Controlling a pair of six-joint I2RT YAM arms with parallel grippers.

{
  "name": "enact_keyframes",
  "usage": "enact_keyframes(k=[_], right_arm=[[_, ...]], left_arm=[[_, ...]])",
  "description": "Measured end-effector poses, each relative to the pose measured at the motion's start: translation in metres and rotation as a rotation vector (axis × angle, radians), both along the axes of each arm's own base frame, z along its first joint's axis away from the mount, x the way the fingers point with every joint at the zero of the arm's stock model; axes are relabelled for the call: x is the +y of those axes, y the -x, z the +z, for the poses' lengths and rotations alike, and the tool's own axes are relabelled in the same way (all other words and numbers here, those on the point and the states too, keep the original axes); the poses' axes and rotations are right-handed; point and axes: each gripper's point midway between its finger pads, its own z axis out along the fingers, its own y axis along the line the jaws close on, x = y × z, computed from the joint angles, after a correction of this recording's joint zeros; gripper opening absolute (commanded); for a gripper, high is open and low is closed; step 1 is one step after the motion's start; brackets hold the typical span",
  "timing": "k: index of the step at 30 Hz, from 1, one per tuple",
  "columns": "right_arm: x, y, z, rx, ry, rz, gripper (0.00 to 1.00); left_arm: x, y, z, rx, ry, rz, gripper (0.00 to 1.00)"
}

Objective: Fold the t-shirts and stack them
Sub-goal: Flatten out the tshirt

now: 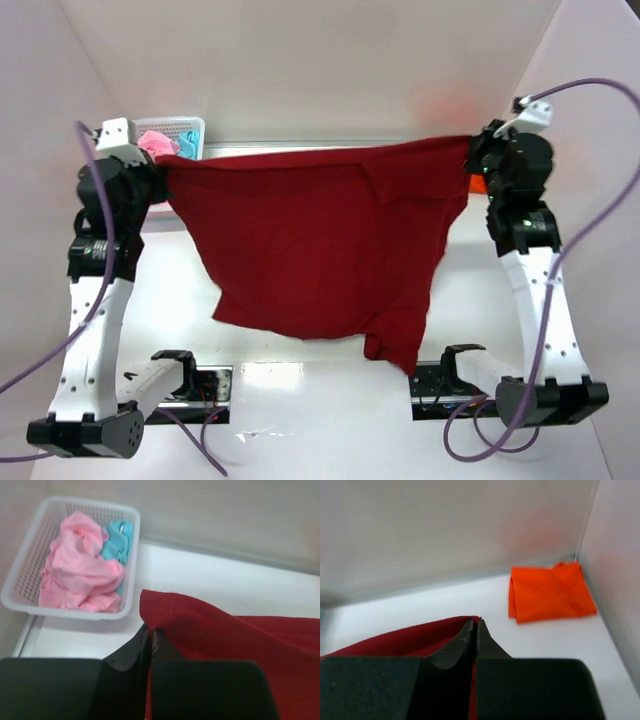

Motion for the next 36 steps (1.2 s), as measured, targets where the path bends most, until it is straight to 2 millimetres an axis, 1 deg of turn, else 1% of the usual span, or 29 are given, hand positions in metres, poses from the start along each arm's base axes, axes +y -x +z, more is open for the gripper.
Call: enact_keyframes(k=[1, 3, 4, 5, 6, 7, 8, 9, 11, 13, 15, 16, 17, 18, 20, 21, 23, 27, 30, 36], right_arm=[[0.0, -0.007, -0.022, 0.046, -0.002, -0.001, 0.01], [0.001, -0.017, -0.054, 0.104, -0.01, -0.003, 0.01], [0.001, -0.022, -0.082, 0.151, -0.02, -0.005, 0.01], [0.002, -0.025, -0.095, 0.176, -0.025, -0.005, 0.01], [0.002, -0.028, -0.105, 0.196, -0.029, -0.006, 0.01], [0.002, -0.033, -0.113, 0.21, -0.034, -0.007, 0.01], [0.003, -0.044, -0.121, 0.213, -0.042, -0.008, 0.01], [0.003, -0.05, -0.125, 0.214, -0.045, -0.009, 0.01], [0.004, -0.058, -0.129, 0.212, -0.048, -0.009, 0.01], [0.004, -0.072, -0.137, 0.212, -0.053, -0.01, 0.01], [0.005, -0.082, -0.149, 0.226, -0.056, -0.011, 0.01], [0.005, -0.087, -0.155, 0.236, -0.059, -0.012, 0.01], [0.005, -0.092, -0.164, 0.251, -0.06, -0.013, 0.01], [0.005, -0.097, -0.175, 0.271, -0.062, -0.014, 0.01], [0.005, -0.104, -0.187, 0.3, -0.062, -0.016, 0.01], [0.006, -0.109, -0.19, 0.304, -0.064, -0.017, 0.01], [0.005, -0.121, -0.197, 0.313, -0.062, -0.02, 0.01], [0.005, -0.133, -0.2, 0.312, -0.06, -0.023, 0.01], [0.005, -0.149, -0.201, 0.303, -0.059, -0.023, 0.01], [0.005, -0.173, -0.207, 0.304, -0.052, -0.028, 0.01]], left_arm=[[0.001, -0.005, -0.015, 0.037, 0.0, 0.003, 0.0], [0.003, -0.015, -0.042, 0.096, 0.0, 0.012, 0.0], [0.004, -0.02, -0.056, 0.129, 0.0, 0.017, 0.0], [0.005, -0.027, -0.071, 0.163, -0.002, 0.026, 0.0], [0.006, -0.032, -0.079, 0.184, -0.002, 0.031, 0.0], [0.008, -0.042, -0.088, 0.202, -0.005, 0.039, 0.0], [0.009, -0.049, -0.093, 0.211, -0.006, 0.043, 0.0], [0.01, -0.056, -0.099, 0.22, -0.007, 0.046, 0.0], [0.011, -0.078, -0.121, 0.257, -0.007, 0.049, 0.0], [0.011, -0.094, -0.144, 0.305, -0.005, 0.049, 0.0], [0.011, -0.108, -0.159, 0.336, 0.004, 0.048, 0.0], [0.01, -0.121, -0.166, 0.346, 0.016, 0.048, 0.0], [0.009, -0.126, -0.168, 0.347, 0.019, 0.046, 0.0], [0.009, -0.135, -0.173, 0.351, 0.023, 0.042, 0.0], [0.008, -0.147, -0.174, 0.346, 0.025, 0.037, 0.0], [0.008, -0.149, -0.174, 0.345, 0.025, 0.036, 0.0], [0.007, -0.166, -0.173, 0.327, 0.027, 0.032, 0.0], [0.007, -0.188, -0.183, 0.336, 0.029, 0.024, 0.0], [0.006, -0.209, -0.187, 0.332, 0.031, 0.016, 0.0], [0.005, -0.238, -0.198, 0.335, 0.034, 0.007, 0.0]])
